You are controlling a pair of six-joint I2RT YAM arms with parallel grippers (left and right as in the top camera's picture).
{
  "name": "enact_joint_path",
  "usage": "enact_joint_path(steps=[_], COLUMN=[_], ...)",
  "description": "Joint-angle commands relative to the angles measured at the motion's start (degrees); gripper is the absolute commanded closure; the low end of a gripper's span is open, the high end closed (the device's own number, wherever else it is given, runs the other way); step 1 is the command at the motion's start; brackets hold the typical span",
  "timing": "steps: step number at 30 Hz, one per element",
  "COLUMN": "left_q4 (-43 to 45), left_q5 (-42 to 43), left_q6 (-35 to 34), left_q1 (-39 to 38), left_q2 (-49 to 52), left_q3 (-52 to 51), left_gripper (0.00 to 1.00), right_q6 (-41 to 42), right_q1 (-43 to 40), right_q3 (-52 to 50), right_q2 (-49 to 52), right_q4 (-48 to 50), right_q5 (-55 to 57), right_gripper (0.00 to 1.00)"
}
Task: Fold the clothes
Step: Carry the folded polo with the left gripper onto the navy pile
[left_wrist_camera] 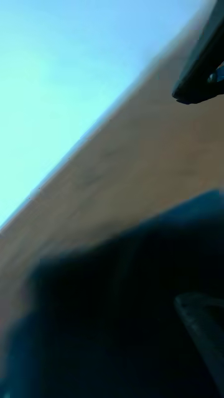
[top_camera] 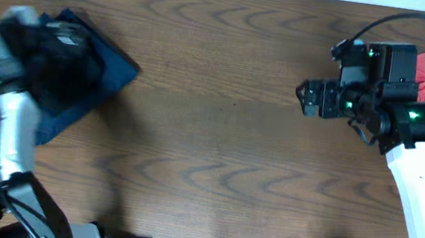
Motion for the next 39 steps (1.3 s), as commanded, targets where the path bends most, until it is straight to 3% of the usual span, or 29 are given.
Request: enact_joint_path(steps=[1, 8, 17, 25, 31, 35, 39], left_q4=[-4.0, -19.6, -41.0, -43.0, -40.3, -38.2, -40.5], left_q5=[-9.1, -21.0, -29.6, -33.6, -33.5, -33.6, -33.6], left_q6=[9.0, 15.8, 12.9, 11.8, 8.4, 8.0, 8.0], left_q1=[-11.1, -29.6, -31.5, -31.6, -31.6, -31.5, -31.5], left_q2=[-1.1, -1.1, -10.1, -32.4, -49.2, -54.3, -54.8], left_q3=[0.7, 0.8, 1.9, -2.3, -11.3, -15.0, -15.1], left_gripper=[0.02, 0.02, 0.02, 0.02, 0.02, 0.02, 0.02], right_q6=[1.2, 1.2, 1.7, 5.8, 7.1, 7.1, 7.3], right_q1=[-0.9, -2.8, -7.4, -7.6, -7.1, -7.1, -7.1], right_q3=[0.0, 0.0, 0.0, -3.3, -17.7, -24.0, -26.7], right_q2=[2.1, 3.1, -0.8, -15.8, -34.8, -44.8, -50.7], right_q4=[2.4, 5.0, 0.5, -1.5, 3.3, 2.4, -5.0], right_q5=[0.2, 5.5, 10.2, 14.8, 19.5, 18.8, 14.3], right_gripper=[0.01, 0.01, 0.01, 0.01, 0.01, 0.01, 0.01])
